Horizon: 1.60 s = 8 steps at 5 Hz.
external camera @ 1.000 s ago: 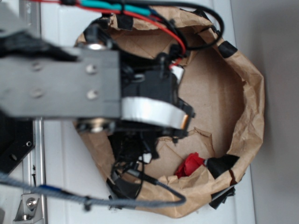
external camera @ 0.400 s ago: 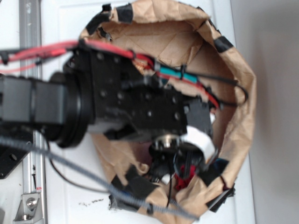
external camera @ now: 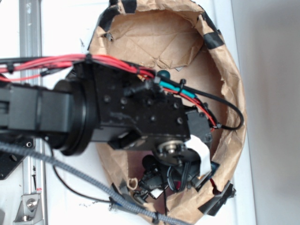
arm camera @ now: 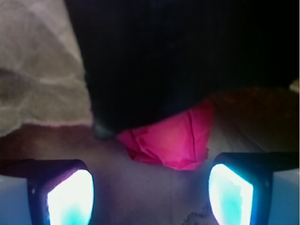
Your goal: Grab the red paper.
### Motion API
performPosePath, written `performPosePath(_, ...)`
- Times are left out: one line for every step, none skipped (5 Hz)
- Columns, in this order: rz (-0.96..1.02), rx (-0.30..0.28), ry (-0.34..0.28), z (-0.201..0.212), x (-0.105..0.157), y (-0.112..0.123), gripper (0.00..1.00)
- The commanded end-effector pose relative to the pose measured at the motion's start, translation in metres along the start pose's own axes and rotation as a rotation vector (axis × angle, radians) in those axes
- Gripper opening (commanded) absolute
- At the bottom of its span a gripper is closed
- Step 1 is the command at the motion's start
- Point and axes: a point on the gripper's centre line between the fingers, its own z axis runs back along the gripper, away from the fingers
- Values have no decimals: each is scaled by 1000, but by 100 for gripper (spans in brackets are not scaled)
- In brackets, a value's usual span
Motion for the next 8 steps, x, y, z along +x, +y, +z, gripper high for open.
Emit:
performPosePath(-53,43,-110,-23,41,-15,100)
performPosePath(3,80,-99,-41,38,-11,0)
performPosePath(53,96,-86,-37,29,-4,0)
performPosePath(129,159,-58,-13,16,12,0)
performPosePath(301,243,-30,35,-6,38,0)
performPosePath(474,286,-17,87,-33,53,0)
performPosePath(638,245,217,134,-50,57,0)
performPosePath(751,382,354,163,-33,47,0)
